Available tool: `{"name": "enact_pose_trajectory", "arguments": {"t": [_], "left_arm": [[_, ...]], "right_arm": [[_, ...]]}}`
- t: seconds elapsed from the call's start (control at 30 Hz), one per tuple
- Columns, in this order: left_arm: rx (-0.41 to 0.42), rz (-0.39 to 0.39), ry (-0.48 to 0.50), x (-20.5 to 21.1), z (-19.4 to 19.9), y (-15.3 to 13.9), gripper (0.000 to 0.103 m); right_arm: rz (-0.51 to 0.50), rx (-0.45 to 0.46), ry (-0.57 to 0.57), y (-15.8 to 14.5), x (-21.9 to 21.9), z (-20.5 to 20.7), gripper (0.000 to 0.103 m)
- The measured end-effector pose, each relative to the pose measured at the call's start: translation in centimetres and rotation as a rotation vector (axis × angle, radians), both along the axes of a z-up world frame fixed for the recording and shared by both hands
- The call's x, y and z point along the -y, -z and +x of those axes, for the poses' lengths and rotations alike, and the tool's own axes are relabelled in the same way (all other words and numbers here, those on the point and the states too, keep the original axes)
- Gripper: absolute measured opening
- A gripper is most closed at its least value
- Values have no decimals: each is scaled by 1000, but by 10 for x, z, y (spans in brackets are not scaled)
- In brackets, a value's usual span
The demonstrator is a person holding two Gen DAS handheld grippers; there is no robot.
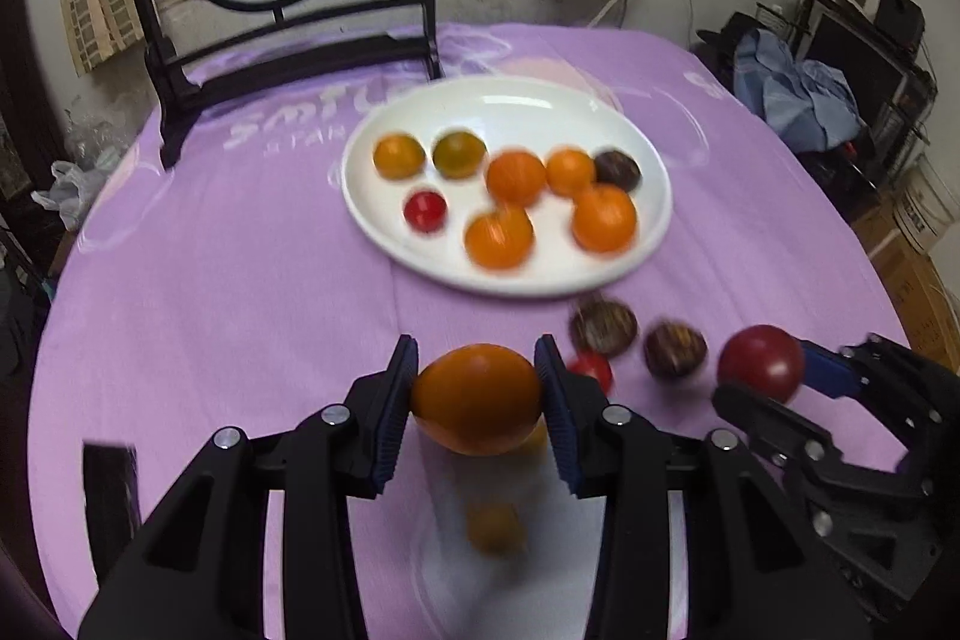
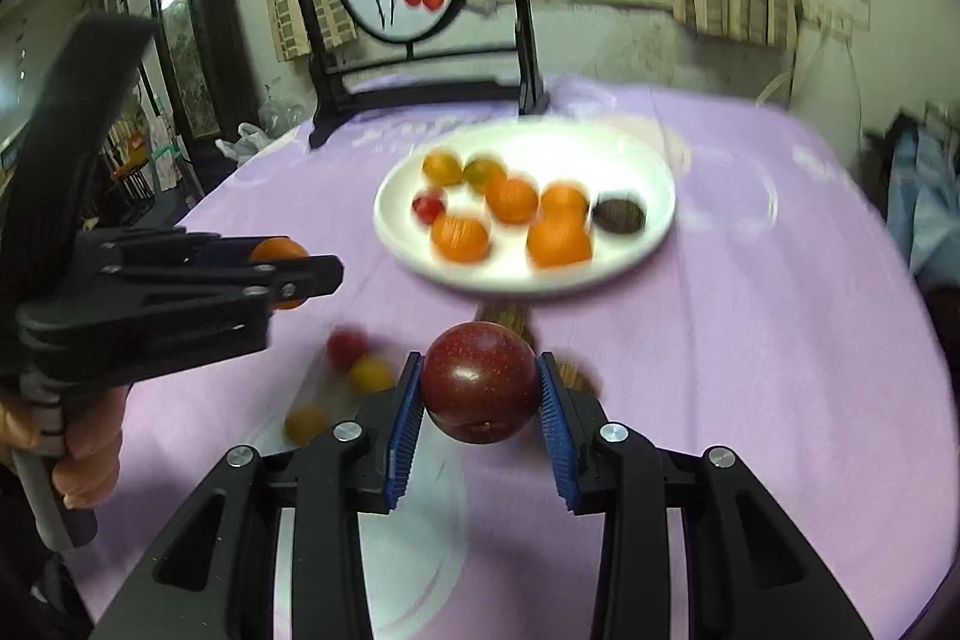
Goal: Organize fruits
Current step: 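Carry the plum and tangerine over the white plate with both tools, then lower both fruits onto the plate and open both tools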
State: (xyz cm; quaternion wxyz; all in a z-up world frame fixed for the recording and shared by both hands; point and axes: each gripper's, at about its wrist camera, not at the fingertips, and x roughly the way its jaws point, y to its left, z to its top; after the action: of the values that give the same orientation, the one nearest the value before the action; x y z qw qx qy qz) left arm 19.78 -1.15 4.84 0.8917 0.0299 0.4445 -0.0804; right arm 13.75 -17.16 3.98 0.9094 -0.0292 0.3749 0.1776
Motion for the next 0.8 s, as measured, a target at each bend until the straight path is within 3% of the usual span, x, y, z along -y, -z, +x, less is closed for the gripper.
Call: {"name": "enact_pose_trajectory", "arguments": {"t": [0.23, 0.37, 0.57, 0.6, 0.67, 0.8], "left_arm": [[-2, -6, -91, -8, 81, -3, 40], [-29, -3, -137, -13, 121, 12, 40], [-88, 5, -149, -11, 155, 39, 41], [-82, 1, -147, -10, 156, 40, 44], [-63, 4, -155, -9, 157, 38, 68], [-34, -31, -165, -13, 148, 25, 72]], "right_arm": [[-18, 20, -13, -4, -19, 80, 38], [-41, 0, -15, 9, -30, 120, 38], [-94, -34, -20, 33, -34, 146, 41], [-97, -22, -19, 33, -32, 146, 49], [-80, -1, -7, 30, -27, 143, 52], [-22, 7, 14, 21, -12, 133, 51]]}}
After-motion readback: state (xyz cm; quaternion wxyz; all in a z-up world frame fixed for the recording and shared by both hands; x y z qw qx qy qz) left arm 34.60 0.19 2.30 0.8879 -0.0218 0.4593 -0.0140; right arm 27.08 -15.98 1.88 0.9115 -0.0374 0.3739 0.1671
